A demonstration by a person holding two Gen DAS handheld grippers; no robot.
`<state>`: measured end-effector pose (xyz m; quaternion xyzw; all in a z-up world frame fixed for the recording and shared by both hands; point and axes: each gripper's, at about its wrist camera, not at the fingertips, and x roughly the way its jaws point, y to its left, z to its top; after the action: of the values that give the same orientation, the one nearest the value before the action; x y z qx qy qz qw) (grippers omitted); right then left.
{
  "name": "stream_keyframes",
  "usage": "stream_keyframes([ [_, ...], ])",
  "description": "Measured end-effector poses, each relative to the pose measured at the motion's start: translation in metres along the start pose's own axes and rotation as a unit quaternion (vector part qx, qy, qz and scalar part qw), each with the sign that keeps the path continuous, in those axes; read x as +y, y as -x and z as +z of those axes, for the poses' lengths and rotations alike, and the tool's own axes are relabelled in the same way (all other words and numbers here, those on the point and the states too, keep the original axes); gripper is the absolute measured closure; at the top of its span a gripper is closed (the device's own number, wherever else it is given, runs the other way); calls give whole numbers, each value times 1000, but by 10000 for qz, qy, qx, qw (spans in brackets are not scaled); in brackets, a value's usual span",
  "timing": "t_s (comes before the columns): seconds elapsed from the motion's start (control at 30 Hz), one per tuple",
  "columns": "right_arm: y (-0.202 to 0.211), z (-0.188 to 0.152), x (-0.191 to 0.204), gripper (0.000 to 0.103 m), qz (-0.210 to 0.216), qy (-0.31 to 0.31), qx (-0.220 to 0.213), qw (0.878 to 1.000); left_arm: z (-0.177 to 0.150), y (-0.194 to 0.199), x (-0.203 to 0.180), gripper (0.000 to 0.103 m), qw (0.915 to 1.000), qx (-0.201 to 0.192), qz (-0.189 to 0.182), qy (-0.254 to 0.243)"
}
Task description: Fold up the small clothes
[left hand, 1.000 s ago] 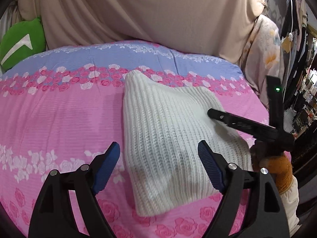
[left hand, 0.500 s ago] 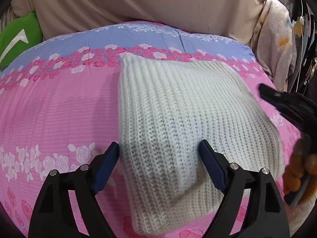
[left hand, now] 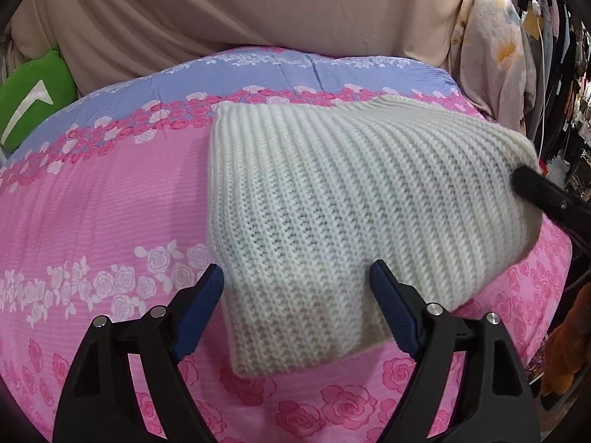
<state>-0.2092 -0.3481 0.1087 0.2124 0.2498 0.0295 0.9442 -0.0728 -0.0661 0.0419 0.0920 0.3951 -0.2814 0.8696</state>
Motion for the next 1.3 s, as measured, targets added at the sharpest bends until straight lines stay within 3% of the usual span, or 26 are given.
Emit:
stream_keyframes([
  [0.1,-43,-21,-27,92,-709,-48,766,9945,-3,-8,0,25,9999,93,40,4],
  [0.13,-58,-32,-40,93,-636,-226,1031,9924,-5,-13,0,25,9998,181,16,28],
  [0.37,-15,5,-22,84,-426,-197,346,9983,-8,-17,0,24,9996,232,146,-38],
  [0.5,-21,41,-18,41,-475,41,112,9988,-4,-13,1,24,9998,175,128,-3],
  [0.63,-56,67,-24,38,-574,190,251,9979,19,4,5,23,9993,-255,258,9],
  [0.77,-113,80,-39,42,-703,43,645,9954,51,15,15,13,9975,-640,210,229],
  [0.8,-126,79,-40,74,-721,44,821,9940,58,14,17,13,9972,-666,221,262],
  [0.83,-136,79,-40,93,-701,86,984,9926,64,14,18,13,9970,-687,220,295],
  [0.9,-124,84,-32,92,-474,122,659,9966,70,15,20,14,9965,-753,201,304],
  [0.97,-92,90,-24,92,-151,152,23,9998,72,16,20,14,9959,-851,137,290],
  [1.03,-79,90,-32,92,-132,-22,-227,9997,70,6,20,14,9966,-753,133,291],
  [1.07,-86,86,-41,92,-211,-136,-91,9996,70,-5,20,14,9976,-615,94,302],
  [1.13,-129,70,-67,92,-728,-289,716,9944,66,-36,19,14,9991,-230,125,320],
  [1.17,-140,62,-77,90,-820,-377,900,9918,62,-51,18,13,9993,-47,194,313],
  [1.23,-122,61,-79,90,-534,-694,681,9938,54,-68,23,12,9988,80,163,452],
  [1.3,-88,65,-63,89,-527,-598,303,9964,52,-64,26,12,9986,49,99,520],
])
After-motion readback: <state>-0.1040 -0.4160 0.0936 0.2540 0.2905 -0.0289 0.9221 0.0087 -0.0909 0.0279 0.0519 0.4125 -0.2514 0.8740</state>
